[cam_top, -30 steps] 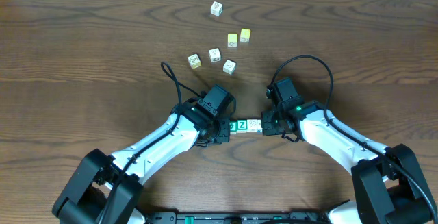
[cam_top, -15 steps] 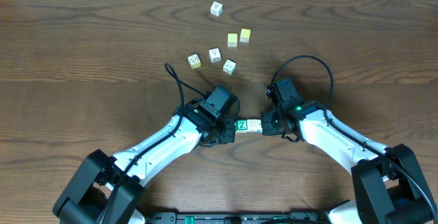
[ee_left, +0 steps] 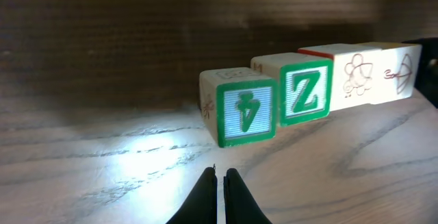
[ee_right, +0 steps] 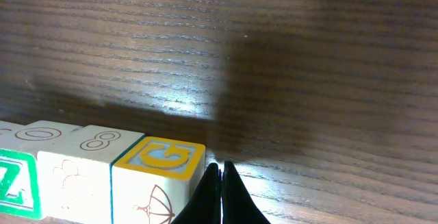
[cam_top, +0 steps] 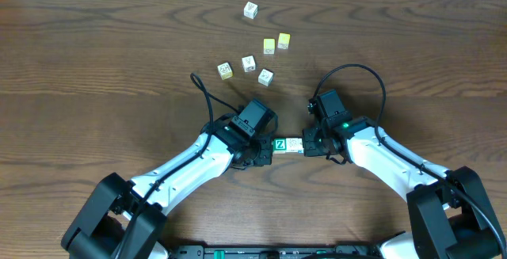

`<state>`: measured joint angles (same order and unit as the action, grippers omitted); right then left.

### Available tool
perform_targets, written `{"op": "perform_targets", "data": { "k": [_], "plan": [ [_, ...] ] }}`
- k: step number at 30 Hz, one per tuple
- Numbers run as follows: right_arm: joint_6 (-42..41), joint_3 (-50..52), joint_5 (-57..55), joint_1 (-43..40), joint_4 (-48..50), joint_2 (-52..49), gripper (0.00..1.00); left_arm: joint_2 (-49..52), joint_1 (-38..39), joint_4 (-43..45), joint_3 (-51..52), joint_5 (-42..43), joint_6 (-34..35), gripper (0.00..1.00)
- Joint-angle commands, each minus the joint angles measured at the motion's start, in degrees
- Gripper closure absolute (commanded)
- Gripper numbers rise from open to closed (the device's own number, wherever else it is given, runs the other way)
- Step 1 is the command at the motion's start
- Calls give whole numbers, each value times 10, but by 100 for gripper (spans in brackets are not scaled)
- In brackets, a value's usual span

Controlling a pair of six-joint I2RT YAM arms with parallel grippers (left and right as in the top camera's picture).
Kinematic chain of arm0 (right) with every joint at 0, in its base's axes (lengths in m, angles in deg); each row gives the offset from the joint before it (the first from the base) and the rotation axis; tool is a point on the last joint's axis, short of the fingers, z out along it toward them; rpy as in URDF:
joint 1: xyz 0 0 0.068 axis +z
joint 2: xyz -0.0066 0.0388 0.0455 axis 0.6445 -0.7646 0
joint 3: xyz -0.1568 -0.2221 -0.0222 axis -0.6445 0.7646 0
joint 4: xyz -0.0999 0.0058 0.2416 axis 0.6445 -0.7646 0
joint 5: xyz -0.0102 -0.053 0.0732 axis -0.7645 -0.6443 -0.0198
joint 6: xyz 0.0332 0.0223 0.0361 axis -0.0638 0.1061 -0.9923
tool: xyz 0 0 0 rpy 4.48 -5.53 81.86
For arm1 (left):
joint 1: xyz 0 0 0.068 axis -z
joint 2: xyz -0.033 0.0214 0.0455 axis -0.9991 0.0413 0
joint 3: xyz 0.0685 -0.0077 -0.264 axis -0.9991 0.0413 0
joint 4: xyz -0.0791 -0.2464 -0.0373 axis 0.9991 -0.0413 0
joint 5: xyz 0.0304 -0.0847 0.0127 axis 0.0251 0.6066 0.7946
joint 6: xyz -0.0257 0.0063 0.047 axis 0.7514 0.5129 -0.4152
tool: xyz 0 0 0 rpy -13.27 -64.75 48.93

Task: Lift 4 blocks

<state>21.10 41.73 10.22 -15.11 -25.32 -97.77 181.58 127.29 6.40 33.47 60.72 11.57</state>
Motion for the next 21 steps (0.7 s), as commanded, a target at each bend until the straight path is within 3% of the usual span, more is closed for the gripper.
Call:
{"op": "perform_targets", "data": {
  "k": [1,21],
  "plan": [
    [-2,0,-4,-3,0,-5,99,12,1,6,8,11,3,93],
    [-2,0,-3,-3,0,-5,99,17,1,-8,9,20,23,93]
  ]
}}
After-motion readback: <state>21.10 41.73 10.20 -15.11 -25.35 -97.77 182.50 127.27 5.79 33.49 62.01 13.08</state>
